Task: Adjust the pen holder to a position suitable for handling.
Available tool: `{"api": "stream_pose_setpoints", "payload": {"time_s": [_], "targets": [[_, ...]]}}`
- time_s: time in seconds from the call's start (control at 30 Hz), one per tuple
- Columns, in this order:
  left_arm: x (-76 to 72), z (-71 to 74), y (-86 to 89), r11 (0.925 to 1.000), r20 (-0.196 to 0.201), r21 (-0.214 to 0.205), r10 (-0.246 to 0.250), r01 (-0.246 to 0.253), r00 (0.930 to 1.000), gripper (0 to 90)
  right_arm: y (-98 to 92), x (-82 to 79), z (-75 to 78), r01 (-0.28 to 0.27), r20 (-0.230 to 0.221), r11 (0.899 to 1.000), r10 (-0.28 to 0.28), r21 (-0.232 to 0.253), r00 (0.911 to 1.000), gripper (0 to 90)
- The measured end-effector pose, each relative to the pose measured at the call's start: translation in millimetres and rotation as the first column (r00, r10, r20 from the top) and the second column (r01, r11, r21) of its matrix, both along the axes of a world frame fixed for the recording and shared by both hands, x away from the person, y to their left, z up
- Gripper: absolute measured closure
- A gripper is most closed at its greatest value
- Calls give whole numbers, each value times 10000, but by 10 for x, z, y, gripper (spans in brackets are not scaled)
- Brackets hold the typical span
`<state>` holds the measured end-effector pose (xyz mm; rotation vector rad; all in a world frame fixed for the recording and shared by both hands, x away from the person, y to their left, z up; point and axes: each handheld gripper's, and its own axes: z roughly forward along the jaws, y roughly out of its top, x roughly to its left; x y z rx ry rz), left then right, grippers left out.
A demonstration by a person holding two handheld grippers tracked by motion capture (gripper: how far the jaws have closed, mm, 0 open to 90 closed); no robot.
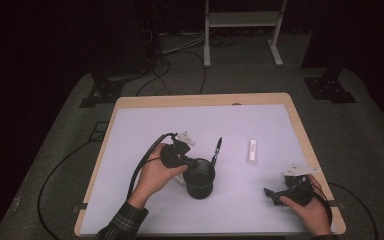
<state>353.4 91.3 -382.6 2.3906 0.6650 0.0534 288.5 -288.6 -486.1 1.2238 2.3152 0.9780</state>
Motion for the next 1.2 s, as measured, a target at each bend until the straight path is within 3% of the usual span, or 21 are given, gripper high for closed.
{"api": "stream_pose_setpoints", "payload": {"time_s": [0.8,1.2], "targets": [[-97,-141,-198,9977,-386,125,-663,668,9971,825,0,-1,0,-11,5,10000,11,-18,10000,0],[-94,-159,-197,9984,-256,85,-556,558,9981,809,0,-1,0,-14,7,10000,14,-19,10000,0]]}}
